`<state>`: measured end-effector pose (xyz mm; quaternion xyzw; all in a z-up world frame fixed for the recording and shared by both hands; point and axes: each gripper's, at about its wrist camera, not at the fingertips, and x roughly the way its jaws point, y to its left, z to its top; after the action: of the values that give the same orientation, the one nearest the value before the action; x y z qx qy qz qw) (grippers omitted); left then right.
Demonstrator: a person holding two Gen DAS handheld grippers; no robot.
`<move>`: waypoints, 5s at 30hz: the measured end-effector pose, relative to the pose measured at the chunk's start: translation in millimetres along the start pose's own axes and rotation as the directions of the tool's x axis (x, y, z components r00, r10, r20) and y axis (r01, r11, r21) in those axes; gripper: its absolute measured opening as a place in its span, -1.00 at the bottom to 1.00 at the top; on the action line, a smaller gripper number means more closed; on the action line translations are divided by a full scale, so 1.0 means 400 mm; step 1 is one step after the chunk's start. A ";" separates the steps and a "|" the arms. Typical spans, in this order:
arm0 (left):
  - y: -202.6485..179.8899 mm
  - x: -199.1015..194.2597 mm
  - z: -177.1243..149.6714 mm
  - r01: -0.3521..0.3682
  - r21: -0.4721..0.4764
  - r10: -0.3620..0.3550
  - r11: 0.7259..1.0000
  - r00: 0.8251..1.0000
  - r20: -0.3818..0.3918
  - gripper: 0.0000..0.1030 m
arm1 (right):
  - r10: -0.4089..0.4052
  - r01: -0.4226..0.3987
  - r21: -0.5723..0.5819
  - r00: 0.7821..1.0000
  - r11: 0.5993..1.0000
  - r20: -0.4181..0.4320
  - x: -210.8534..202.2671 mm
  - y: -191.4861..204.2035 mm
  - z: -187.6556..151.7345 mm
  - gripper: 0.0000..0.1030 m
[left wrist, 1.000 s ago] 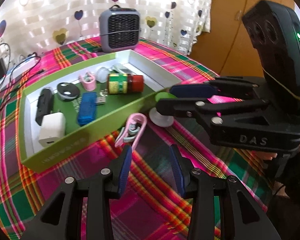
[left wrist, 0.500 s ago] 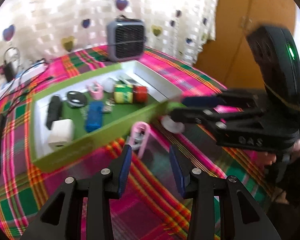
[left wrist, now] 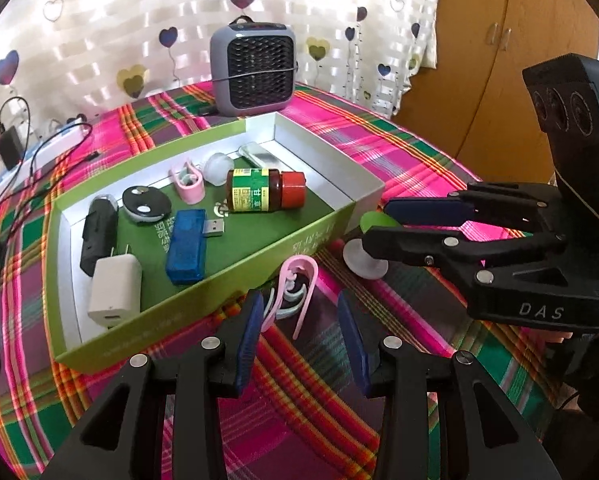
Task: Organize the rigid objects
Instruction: 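Close left gripper on the pink clip while right gripper closes on the green-capped stand, then lift and carry the pink clip with left tool while right tool carries the stand to the box, then lower the pink clip and green-capped stand into the box and open both grippers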
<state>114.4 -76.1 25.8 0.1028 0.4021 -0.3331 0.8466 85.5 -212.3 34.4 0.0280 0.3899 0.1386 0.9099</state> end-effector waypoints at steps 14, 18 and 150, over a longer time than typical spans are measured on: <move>-0.016 0.054 0.019 -0.021 0.010 0.021 1.000 0.998 -0.056 -0.27 | 0.000 0.000 0.010 1.000 1.000 0.002 0.003 -0.012 -0.001 -0.31; -0.016 0.054 0.018 -0.021 0.009 0.021 1.000 0.998 -0.052 -0.28 | 0.000 0.000 0.011 1.000 1.000 0.000 0.004 -0.012 -0.002 -0.31; 0.238 0.050 0.094 -0.150 -0.185 0.151 0.971 0.988 -0.010 -0.38 | 0.008 -0.008 0.004 1.000 1.000 -0.019 0.251 -0.043 0.286 -0.31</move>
<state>208.1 -30.3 26.4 0.0532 0.4205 -0.2294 0.8762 237.4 -194.8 40.6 0.0303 0.3988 0.1418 0.9055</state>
